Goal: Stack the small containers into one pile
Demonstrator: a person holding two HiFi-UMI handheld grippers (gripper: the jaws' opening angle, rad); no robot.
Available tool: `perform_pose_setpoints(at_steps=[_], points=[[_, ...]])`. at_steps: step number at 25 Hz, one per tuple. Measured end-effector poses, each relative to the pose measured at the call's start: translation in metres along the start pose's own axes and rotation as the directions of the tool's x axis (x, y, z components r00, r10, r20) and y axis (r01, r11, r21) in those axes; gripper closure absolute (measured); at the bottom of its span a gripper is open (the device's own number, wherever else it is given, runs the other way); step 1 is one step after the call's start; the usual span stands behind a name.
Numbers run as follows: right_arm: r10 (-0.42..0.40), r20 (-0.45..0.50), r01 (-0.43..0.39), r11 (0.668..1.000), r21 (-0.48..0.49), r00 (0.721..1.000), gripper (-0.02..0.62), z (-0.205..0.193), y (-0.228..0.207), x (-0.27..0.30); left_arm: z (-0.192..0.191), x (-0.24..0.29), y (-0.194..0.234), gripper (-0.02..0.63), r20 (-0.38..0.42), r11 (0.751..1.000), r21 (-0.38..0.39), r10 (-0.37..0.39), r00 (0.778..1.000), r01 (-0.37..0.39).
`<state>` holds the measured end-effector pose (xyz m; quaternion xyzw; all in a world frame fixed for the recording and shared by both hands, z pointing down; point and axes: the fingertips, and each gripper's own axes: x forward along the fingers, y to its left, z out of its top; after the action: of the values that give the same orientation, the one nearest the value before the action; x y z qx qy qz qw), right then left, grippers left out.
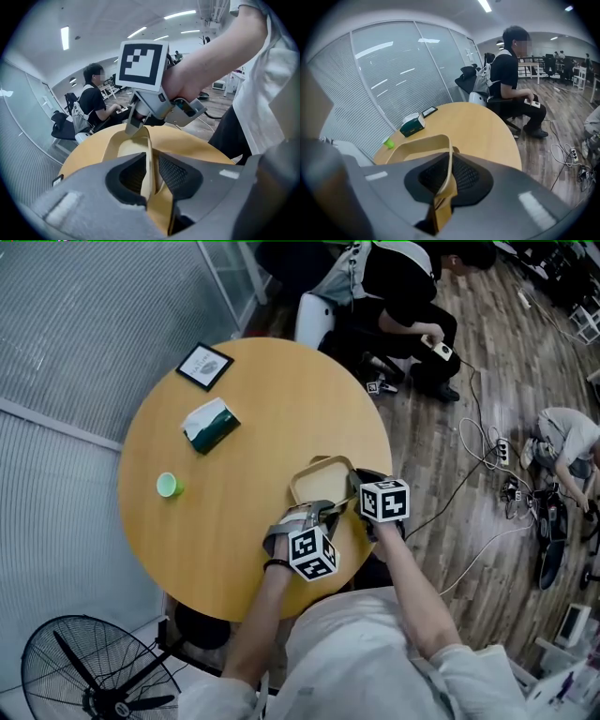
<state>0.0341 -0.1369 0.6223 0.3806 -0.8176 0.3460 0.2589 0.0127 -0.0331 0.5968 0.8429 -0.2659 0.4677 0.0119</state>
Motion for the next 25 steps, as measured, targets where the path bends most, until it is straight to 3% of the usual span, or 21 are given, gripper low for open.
perform_pose_setpoints(at_steps=[6, 10, 14, 16, 20, 25], points=[[0.024, -0.049, -0.031, 0.989, -0.148, 0.999, 0.578, 0.008, -0.010, 0.001, 0.001, -0.022, 0.008, 0.520, 0.069, 0.996, -0.088, 0.009, 0.998, -0.003], [0.068, -0.081, -0.084, 0.973, -0.215, 0.994, 0.578, 0.018, -0.017, 0.004, -0.011, -0.035, 0.018, 0.522, 0.112, 0.977, -0.215, 0.028, 0.993, -0.004], [0.142, -0.133, -0.176, 0.940, -0.293, 0.981, 0.578, 0.028, -0.015, 0.010, -0.031, -0.044, 0.028, 0.552, 0.104, 0.954, -0.299, 0.073, 0.992, -0.039], [0.188, -0.178, -0.239, 0.909, -0.341, 0.966, 0.578, 0.029, -0.010, 0.014, -0.041, -0.046, 0.032, 0.601, 0.091, 0.940, -0.337, 0.095, 0.991, -0.060], [0.272, -0.276, -0.367, 0.841, -0.398, 0.922, 0.578, 0.029, -0.001, 0.023, -0.061, -0.044, 0.031, 0.601, 0.056, 0.906, -0.418, 0.101, 0.993, -0.069], [0.385, -0.338, -0.499, 0.777, -0.385, 0.859, 0.578, 0.041, 0.013, 0.031, -0.083, -0.030, 0.030, 0.601, 0.018, 0.847, -0.529, 0.080, 0.997, -0.059]])
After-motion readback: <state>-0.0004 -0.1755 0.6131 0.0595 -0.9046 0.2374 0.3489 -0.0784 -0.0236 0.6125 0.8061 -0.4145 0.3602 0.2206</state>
